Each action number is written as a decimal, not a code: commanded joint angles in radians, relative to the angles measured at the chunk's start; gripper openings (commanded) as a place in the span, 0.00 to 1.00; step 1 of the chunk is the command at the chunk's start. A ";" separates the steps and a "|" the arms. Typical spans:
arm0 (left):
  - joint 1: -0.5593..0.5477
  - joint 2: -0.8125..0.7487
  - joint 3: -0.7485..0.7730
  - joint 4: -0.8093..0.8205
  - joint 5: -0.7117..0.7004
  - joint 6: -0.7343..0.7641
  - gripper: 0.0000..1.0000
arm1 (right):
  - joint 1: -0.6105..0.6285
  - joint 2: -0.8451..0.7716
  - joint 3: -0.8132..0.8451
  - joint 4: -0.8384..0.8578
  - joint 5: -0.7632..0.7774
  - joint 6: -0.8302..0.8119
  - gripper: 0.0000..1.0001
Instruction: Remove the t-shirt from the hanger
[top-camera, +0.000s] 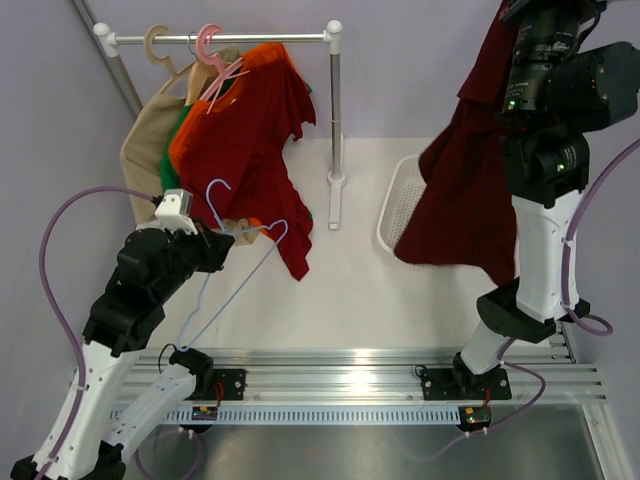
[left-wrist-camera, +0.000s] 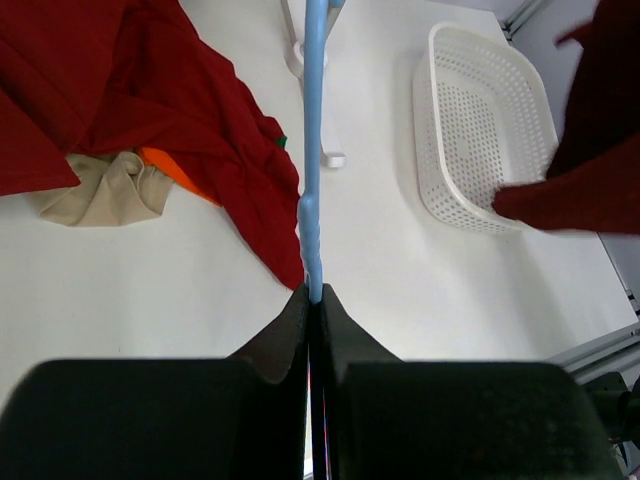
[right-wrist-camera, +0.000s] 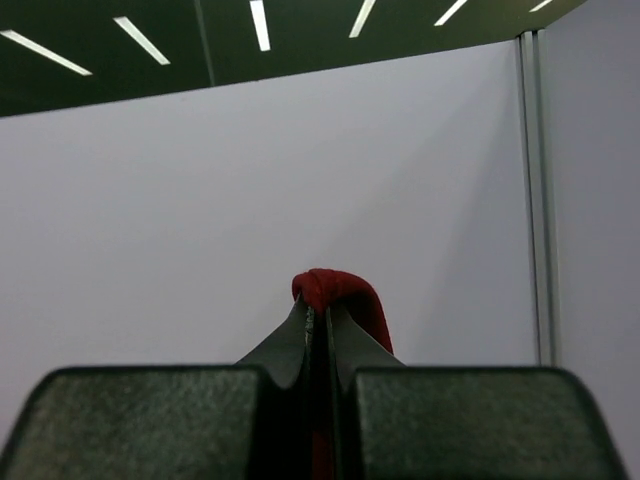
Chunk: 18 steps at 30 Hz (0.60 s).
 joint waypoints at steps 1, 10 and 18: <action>-0.003 0.011 -0.018 0.082 0.038 -0.007 0.00 | -0.028 -0.002 -0.043 0.048 -0.028 -0.088 0.00; -0.005 0.034 -0.026 0.118 0.090 -0.030 0.00 | -0.155 0.059 -0.036 0.070 -0.145 -0.038 0.00; -0.003 0.060 -0.026 0.154 0.097 -0.036 0.00 | -0.188 0.074 -0.013 0.058 -0.205 0.030 0.00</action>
